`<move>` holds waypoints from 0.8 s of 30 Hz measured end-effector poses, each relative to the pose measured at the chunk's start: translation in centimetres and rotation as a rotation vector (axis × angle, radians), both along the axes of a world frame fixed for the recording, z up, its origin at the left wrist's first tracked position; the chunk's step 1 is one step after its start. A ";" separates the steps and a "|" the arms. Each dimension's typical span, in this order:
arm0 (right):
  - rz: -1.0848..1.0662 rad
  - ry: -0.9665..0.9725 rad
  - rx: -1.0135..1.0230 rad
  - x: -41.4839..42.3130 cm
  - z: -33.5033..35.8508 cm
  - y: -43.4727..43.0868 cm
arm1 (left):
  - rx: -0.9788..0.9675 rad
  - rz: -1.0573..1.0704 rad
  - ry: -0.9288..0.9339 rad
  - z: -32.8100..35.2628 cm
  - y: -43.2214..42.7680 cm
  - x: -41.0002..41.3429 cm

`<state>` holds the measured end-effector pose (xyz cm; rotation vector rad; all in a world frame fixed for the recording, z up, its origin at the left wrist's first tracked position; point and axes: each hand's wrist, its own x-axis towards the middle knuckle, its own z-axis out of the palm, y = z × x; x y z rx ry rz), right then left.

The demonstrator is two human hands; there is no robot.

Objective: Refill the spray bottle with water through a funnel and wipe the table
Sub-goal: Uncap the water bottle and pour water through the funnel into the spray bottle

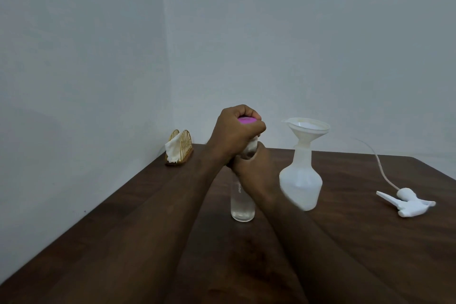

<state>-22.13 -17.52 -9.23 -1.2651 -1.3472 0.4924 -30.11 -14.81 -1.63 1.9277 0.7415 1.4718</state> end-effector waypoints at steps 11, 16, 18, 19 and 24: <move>-0.147 -0.120 0.036 -0.2 -0.7 -2.5 | -0.009 -0.011 0.017 -0.1 -0.5 -0.9; -0.142 -0.211 0.025 -0.4 -0.5 -1.4 | -0.212 -0.187 -0.110 -0.2 -1.1 -1.8; -0.125 -0.180 0.032 -0.4 -0.5 -1.3 | -0.350 -0.313 -0.233 -0.3 -1.3 -2.6; -0.108 -0.158 0.034 -0.4 -0.6 -1.3 | -0.377 -0.355 -0.280 -0.5 -1.4 -3.0; -0.066 -0.122 0.016 -0.6 -0.8 -1.2 | -0.355 -0.261 -0.350 -0.7 -1.4 -4.1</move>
